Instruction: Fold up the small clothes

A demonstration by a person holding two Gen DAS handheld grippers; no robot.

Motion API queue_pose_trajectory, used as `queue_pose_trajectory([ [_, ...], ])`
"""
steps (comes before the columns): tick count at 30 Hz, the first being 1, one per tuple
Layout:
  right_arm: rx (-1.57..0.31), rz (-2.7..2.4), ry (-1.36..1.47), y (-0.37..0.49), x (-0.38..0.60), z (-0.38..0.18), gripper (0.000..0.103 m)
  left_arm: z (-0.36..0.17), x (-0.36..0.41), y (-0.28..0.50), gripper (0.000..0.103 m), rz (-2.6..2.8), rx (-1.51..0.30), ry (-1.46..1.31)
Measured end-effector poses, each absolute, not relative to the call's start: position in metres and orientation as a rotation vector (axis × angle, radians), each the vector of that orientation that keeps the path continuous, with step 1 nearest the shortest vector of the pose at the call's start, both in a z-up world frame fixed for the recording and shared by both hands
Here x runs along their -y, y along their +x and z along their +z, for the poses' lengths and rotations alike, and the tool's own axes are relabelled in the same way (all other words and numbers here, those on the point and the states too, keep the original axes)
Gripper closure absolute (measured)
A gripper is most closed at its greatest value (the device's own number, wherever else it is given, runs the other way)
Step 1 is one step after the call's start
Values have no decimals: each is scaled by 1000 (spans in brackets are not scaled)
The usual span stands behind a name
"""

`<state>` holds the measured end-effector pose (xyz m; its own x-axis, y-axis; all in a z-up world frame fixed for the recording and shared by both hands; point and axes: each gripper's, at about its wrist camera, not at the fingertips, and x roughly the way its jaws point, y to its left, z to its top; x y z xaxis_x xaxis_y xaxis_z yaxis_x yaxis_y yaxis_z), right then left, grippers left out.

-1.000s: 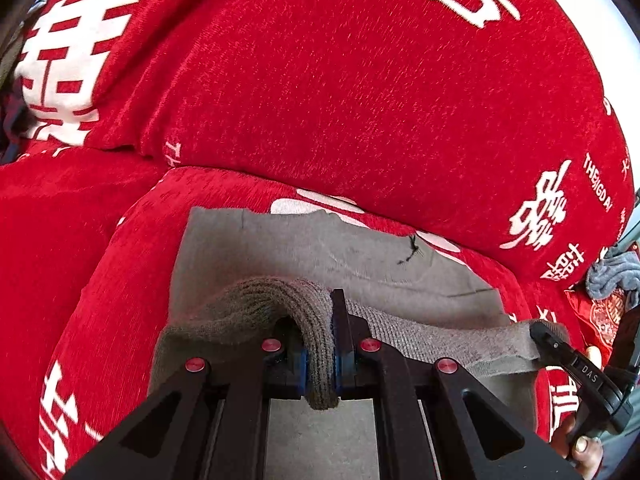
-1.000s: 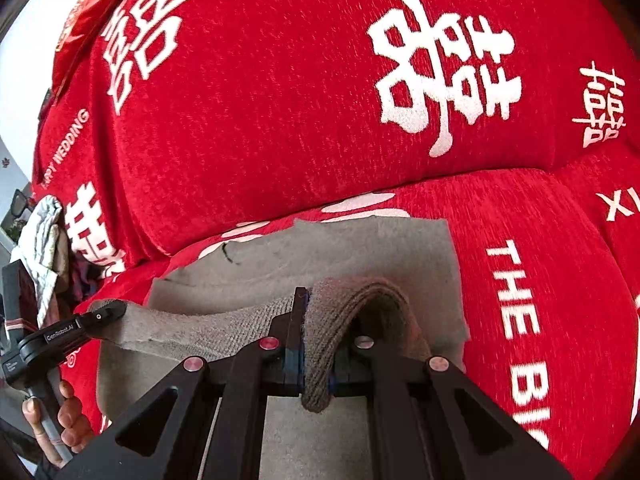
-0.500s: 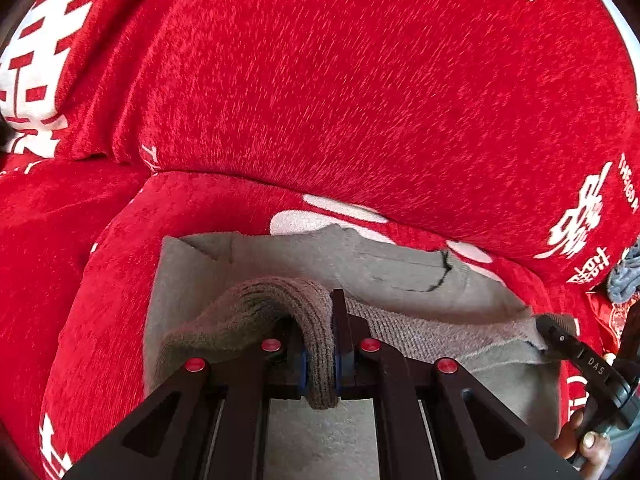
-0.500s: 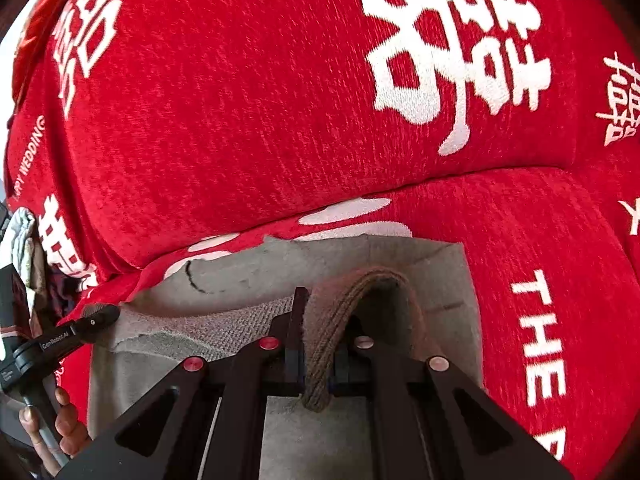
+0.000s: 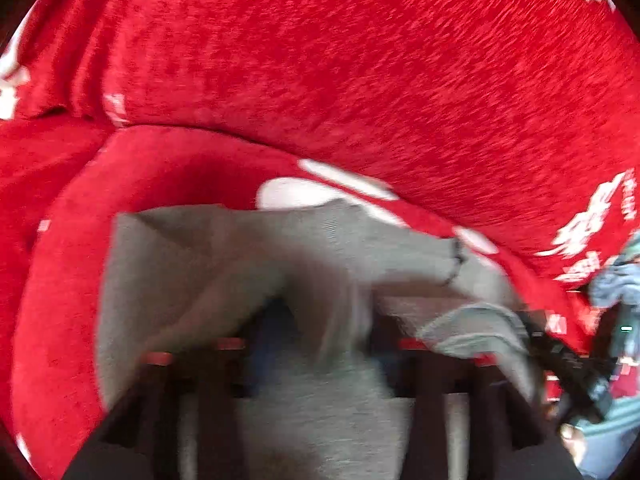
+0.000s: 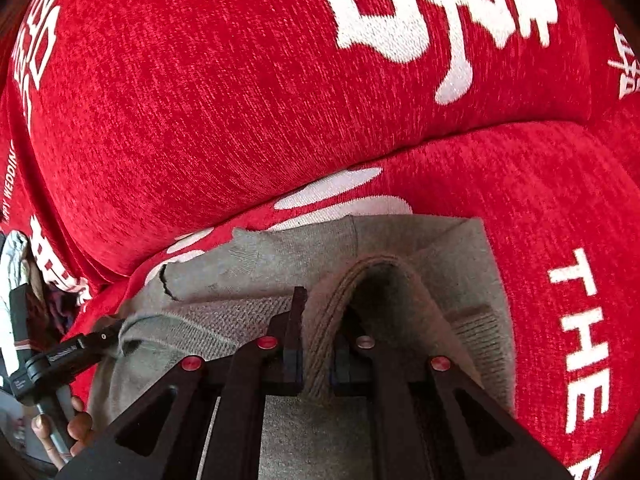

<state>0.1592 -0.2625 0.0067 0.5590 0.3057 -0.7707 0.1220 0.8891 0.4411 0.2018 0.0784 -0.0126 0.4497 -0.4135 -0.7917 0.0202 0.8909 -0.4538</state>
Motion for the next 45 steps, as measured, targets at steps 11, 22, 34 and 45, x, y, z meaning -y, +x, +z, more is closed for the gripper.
queue_pose_trajectory([
  [11, -865, 32, 496, 139, 280, 44, 27, 21, -80, 180, 14, -182, -982, -307],
  [22, -1001, 119, 24, 157, 185, 31, 27, -5, -16, 186, 14, -114, -1020, 49],
  [34, -1009, -19, 150, 179, 233, 7, 28, -21, -42, 199, 14, -91, -1004, -41],
  [45, -877, 93, 12, 103, 180, 59, 27, 12, -18, 125, 14, -60, -926, -10],
])
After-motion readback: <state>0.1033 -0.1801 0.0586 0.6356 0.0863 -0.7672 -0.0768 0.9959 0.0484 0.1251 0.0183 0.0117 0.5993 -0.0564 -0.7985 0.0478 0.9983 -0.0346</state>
